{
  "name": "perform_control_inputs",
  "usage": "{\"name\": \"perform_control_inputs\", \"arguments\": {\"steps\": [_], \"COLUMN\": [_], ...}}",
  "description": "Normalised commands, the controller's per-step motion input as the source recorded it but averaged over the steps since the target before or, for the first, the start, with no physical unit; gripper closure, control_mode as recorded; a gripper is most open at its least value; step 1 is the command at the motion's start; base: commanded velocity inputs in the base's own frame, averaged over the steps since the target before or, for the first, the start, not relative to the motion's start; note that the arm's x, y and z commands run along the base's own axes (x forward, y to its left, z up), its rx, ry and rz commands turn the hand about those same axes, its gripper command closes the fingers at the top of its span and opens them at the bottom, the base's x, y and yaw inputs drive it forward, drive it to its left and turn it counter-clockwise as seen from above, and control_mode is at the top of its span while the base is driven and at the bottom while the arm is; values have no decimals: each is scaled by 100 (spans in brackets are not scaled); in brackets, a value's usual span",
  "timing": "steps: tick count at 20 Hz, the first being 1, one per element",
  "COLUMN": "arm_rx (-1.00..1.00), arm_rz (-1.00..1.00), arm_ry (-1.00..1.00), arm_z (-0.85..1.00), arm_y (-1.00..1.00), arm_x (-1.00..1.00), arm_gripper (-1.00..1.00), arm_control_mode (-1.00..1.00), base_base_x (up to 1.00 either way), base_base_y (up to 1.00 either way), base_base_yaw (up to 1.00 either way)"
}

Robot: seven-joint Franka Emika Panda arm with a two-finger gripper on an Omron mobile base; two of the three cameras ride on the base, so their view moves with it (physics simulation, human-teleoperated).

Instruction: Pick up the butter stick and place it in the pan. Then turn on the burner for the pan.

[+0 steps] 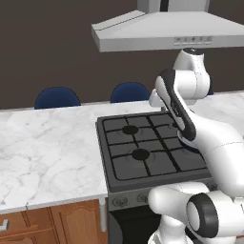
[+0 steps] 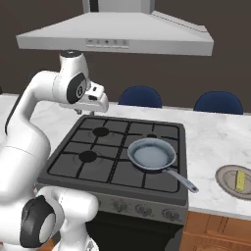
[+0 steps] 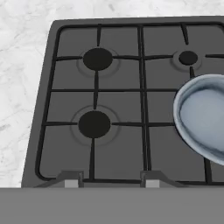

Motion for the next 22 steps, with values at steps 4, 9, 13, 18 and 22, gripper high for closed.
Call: {"name": "perform_control_inputs", "arguments": {"steps": [4,9,13,18,22], "arm_rx": [0,0,0,0,0], "arm_rz": [0,0,0,0,0], "arm_ry": [4,7,10,12,11], "arm_z": [0,0,0,0,0], "arm_y": [-9,-66,-85,-82,-83], "arm_x": [-1,-18,-34,-29,-15], "arm_gripper": [-100,-100,-100,-100,-100], "arm_control_mode": [-100,-100,-100,-100,-100], "base_base_x": [0,0,0,0,0], "base_base_y": [0,0,0,0,0], "base_base_yaw": [0,0,0,0,0]}}
